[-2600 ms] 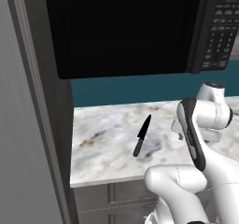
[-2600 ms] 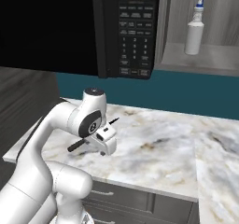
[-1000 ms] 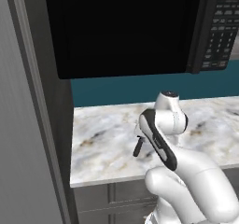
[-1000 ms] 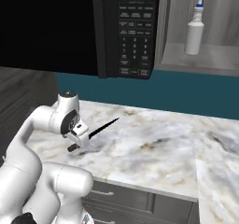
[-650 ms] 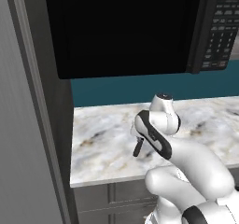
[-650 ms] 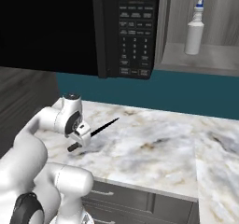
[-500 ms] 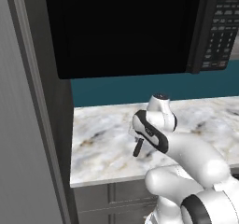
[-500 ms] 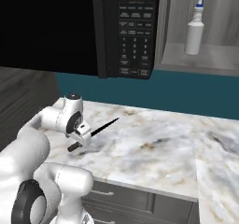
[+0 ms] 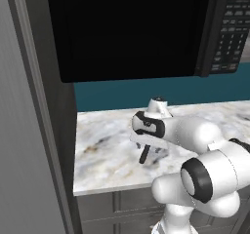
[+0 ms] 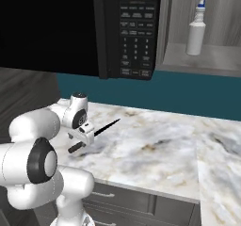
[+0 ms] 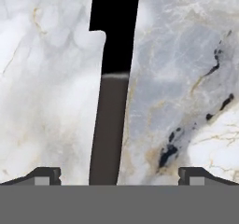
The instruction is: Move the cutting board and knife to the sink. Then move spray from the cabinet to the counter.
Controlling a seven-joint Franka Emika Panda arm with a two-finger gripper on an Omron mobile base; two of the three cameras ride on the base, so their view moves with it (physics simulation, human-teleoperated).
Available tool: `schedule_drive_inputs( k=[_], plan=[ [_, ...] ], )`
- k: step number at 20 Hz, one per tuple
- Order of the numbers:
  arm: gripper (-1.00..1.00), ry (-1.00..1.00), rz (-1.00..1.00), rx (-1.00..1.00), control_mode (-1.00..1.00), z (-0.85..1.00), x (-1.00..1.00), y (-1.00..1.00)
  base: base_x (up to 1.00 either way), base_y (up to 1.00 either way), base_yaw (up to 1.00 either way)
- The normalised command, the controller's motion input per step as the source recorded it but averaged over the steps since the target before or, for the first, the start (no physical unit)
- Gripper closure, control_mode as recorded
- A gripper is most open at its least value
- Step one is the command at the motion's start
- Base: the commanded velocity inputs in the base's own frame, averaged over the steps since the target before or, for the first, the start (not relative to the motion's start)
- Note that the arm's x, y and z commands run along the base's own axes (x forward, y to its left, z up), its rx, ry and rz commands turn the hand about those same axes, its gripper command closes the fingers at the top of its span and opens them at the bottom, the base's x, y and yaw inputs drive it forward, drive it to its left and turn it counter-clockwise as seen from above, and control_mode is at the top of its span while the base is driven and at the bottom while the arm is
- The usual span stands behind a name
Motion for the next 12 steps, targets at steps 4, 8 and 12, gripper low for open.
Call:
schedule_drive_inputs(
  k=[4,8,12],
  plan=[
    [-1.00,0.08,0.01,0.00,-1.00,-0.21,0.13,0.00,0.00,0.00,0.00],
    [-1.00,0.00,0.00,0.00,-1.00,-0.19,0.04,0.00,0.00,0.00,0.00],
    [-1.00,0.00,0.00,0.00,-1.00,-0.21,0.02,0.00,0.00,0.00,0.00]
  ],
)
